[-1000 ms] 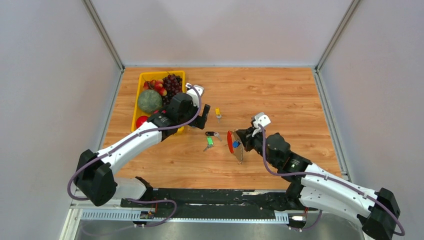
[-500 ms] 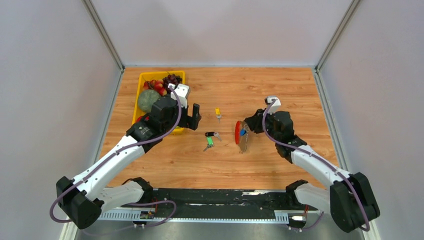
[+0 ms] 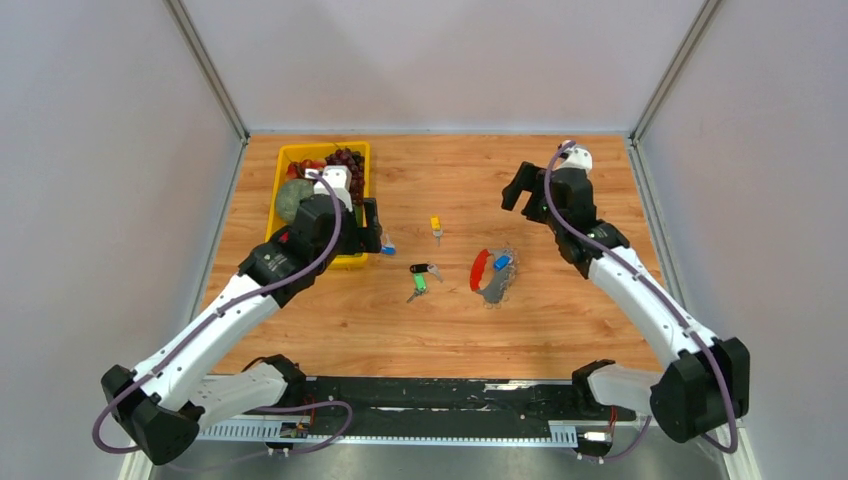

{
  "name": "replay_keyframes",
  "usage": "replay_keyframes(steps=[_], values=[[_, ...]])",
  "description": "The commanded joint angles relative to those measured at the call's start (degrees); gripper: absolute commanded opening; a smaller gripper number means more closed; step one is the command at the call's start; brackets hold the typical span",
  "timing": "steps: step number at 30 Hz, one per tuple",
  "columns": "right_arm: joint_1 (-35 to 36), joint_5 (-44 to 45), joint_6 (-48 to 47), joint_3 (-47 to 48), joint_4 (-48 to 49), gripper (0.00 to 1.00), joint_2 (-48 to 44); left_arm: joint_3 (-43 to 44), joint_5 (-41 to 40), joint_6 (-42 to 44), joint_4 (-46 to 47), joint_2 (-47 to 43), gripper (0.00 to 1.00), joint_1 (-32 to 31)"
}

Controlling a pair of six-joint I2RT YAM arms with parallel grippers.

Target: Remove the keys from the keyring

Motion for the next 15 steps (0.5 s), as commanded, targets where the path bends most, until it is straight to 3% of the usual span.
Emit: replay_keyframes(steps=[1,8,15], values=[[-0.14,-1.6,-4.4,4.98,-8.13,1.0,-9.51,7.73,-9.83,-4.06,-3.81,-4.42,1.0,-0.05],[-0.1,1.0,-8.88,7.54,-7.97,1.0,-23.76,14.88,-14.83,0.01,-1.09,-11.8,1.0,-0.05],[-0.11,2.91,-10.01,7.29,-8.13,1.0,-28.1,12.01,-14.96,3.77,2.27,-13.43,1.0,-0.05]])
